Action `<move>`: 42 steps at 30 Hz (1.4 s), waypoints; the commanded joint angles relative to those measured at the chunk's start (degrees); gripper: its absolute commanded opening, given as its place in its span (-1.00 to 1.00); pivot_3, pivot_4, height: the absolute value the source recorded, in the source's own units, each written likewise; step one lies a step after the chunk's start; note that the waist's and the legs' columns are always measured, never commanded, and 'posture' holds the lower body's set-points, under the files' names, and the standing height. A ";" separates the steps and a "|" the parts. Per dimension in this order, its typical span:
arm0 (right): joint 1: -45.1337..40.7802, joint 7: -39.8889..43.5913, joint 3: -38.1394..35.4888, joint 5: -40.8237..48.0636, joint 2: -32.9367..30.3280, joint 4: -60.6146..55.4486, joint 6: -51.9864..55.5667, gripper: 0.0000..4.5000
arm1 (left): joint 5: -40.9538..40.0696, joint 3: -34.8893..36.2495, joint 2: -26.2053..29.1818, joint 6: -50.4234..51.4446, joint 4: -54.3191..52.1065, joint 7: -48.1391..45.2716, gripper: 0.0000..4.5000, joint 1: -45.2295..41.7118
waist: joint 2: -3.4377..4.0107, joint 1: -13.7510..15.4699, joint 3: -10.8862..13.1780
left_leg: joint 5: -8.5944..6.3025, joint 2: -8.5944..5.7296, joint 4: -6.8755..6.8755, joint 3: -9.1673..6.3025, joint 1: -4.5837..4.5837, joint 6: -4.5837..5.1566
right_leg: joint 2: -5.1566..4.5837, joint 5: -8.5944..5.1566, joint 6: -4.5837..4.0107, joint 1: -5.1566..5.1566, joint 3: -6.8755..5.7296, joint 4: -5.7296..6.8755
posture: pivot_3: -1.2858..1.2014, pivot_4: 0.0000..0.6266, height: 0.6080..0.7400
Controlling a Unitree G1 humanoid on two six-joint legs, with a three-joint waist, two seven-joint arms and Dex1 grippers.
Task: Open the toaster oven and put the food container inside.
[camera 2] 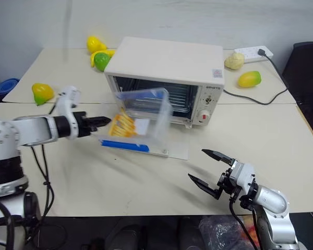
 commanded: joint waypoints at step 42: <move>-18.60 -14.44 11.01 5.58 -6.39 -11.50 40.85 -0.98 | 36.31 -12.94 -2.99 -63.23 3.34 -52.08 -0.94 18.16 | 0.14 2.48 0.15 | -0.11 -0.11 0.10 -0.16 -0.25 0.38 | -0.19 -0.02 -0.05 -0.07 -0.09 -0.38 | 0.03 -0.52 1.00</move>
